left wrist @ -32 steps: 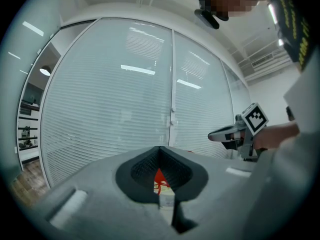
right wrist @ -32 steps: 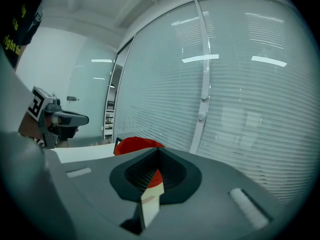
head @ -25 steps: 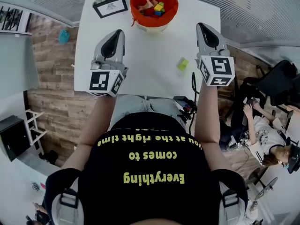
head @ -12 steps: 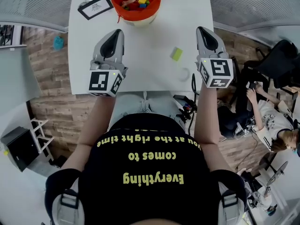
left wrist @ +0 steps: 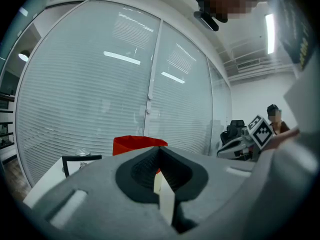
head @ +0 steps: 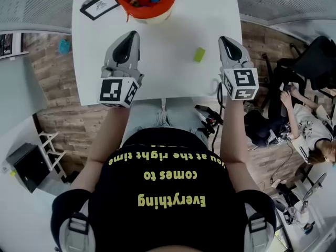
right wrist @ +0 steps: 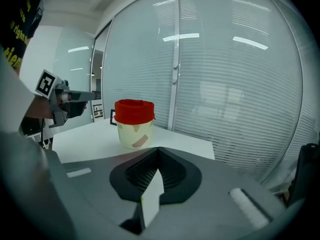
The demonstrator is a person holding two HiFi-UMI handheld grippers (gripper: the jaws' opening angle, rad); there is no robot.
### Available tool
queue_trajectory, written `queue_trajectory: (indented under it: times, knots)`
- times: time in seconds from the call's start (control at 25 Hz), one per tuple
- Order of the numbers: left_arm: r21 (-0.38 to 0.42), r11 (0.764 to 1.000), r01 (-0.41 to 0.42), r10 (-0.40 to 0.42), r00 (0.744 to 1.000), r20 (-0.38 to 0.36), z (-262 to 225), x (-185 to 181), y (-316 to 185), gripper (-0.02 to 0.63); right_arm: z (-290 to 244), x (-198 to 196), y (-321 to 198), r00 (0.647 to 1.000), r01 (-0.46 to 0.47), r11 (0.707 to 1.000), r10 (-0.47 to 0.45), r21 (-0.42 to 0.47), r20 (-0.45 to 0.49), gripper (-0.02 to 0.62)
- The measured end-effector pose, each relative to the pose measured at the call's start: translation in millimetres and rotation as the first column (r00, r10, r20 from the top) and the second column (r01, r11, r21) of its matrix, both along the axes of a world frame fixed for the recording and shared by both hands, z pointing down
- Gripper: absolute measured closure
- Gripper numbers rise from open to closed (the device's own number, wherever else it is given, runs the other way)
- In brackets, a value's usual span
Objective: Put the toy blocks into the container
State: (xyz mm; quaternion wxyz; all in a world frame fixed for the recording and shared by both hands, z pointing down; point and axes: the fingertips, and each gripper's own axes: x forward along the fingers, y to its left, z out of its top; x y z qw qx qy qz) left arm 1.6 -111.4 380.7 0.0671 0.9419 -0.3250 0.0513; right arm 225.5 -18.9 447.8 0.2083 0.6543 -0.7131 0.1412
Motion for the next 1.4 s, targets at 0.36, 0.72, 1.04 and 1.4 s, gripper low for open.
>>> queue_trajectory:
  times: [0.36, 0.72, 1.04, 1.4]
  knots:
    - [-0.009, 1.0, -0.03, 0.03, 0.999, 0.02, 5.2, 7.0, 1.2, 0.607, 39.5, -25.9, 7.2, 0.99, 0.13, 0.989, -0.125, -0.076, 0.068, 0.561]
    - [-0.026, 0.999, -0.022, 0.022, 0.999, 0.026, 13.5, 2.0, -0.4, 0.607, 80.3, -41.9, 15.9, 0.974, 0.223, 0.955, -0.208, -0.196, 0.093, 0.51]
    - [-0.043, 0.999, -0.019, 0.02, 1.0, 0.023, 18.5, 3.9, 0.3, 0.607, 119.2, -57.7, 30.9, 0.943, 0.327, 0.867, -0.322, -0.376, 0.079, 0.411]
    - [-0.058, 0.998, -0.019, 0.021, 0.999, 0.025, 22.0, 5.1, -7.0, 0.607, 150.6, -64.3, 36.3, 0.9, 0.394, 0.773, -0.434, -0.497, 0.04, 0.278]
